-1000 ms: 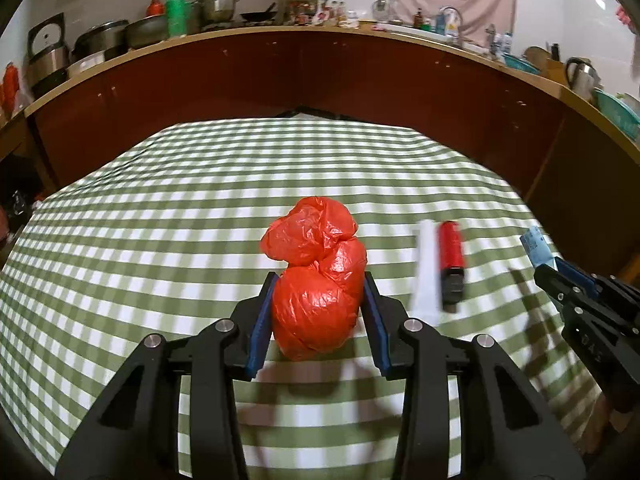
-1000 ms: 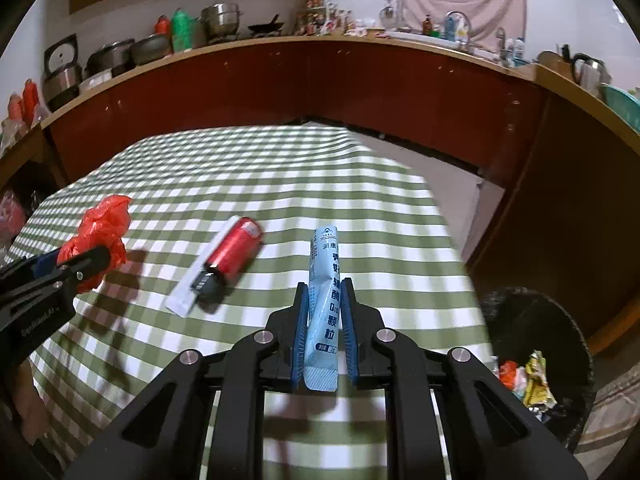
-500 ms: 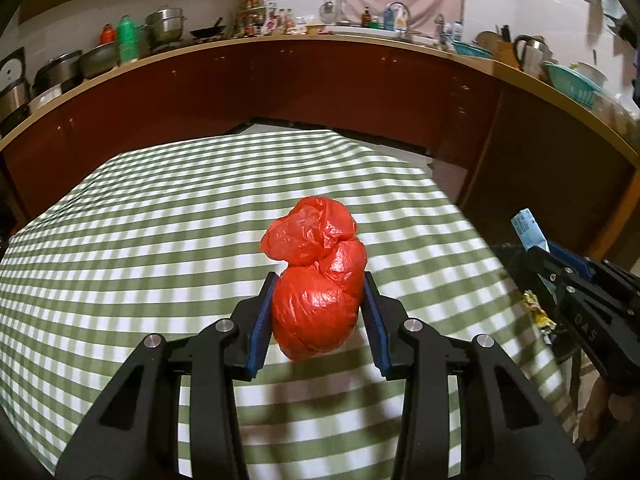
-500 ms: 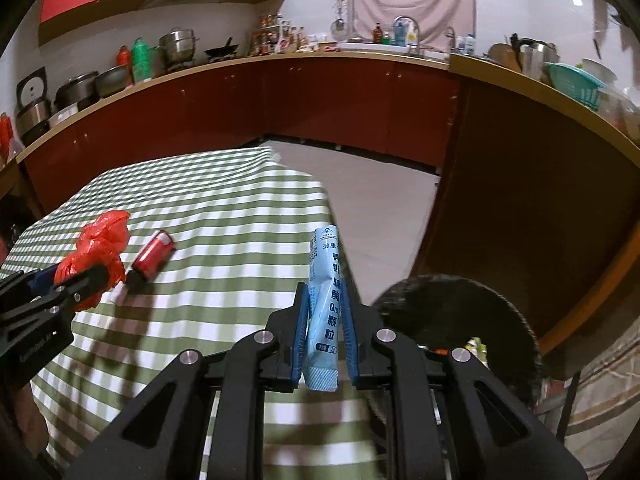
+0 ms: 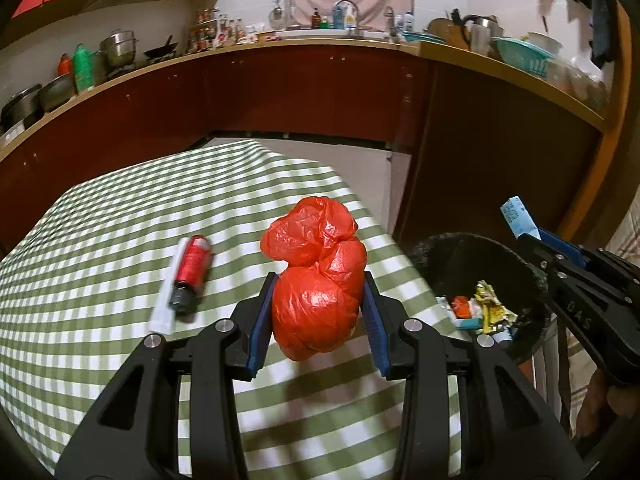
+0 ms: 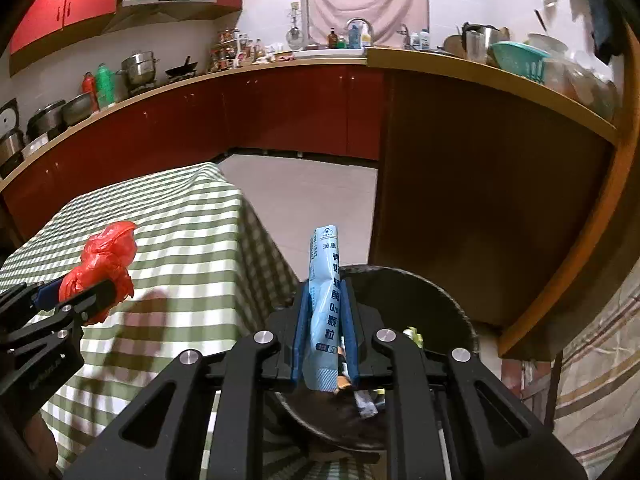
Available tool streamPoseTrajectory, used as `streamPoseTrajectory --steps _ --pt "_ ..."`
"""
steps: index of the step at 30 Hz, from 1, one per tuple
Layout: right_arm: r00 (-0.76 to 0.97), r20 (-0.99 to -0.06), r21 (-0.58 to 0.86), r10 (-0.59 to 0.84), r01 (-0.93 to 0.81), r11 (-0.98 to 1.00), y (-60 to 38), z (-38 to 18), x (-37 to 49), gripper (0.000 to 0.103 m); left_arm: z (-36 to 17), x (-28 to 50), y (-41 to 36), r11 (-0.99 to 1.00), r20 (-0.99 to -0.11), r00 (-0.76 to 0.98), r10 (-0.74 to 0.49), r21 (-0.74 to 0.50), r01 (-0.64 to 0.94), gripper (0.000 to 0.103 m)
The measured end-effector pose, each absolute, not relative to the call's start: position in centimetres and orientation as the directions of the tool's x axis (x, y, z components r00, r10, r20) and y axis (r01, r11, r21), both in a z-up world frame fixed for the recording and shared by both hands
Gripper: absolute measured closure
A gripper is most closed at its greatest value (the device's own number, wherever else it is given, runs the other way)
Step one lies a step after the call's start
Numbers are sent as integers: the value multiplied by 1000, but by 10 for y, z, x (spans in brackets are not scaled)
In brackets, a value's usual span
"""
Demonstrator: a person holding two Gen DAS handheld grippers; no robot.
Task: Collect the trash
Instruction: 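Carry the red bag and blue tube in both grippers over the black bin, then open both grippers to drop the bag and tube into the bin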
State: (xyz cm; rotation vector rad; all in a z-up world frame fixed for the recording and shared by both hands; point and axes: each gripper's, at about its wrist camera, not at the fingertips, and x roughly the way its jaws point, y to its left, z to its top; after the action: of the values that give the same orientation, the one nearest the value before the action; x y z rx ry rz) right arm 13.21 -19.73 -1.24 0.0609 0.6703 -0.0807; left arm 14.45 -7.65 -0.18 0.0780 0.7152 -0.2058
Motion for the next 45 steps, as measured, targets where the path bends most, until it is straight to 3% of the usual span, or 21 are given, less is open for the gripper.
streamPoseTrajectory --steps 34,37,40,45 --pt "754 -649 86 -102 206 975 -278 -43 143 86 -37 186 -203 939 -718 668 -196 60 340 63" --pt "753 -650 95 -101 213 972 -282 -45 145 85 -38 188 -204 939 -720 665 -197 57 340 60" --pt "748 -656 95 -102 216 972 -283 -47 148 82 -38 190 -202 939 -724 661 -196 55 339 50" --pt "748 -655 94 -108 223 970 -285 -48 149 74 -38 192 -201 941 -727 657 -199 45 335 47"
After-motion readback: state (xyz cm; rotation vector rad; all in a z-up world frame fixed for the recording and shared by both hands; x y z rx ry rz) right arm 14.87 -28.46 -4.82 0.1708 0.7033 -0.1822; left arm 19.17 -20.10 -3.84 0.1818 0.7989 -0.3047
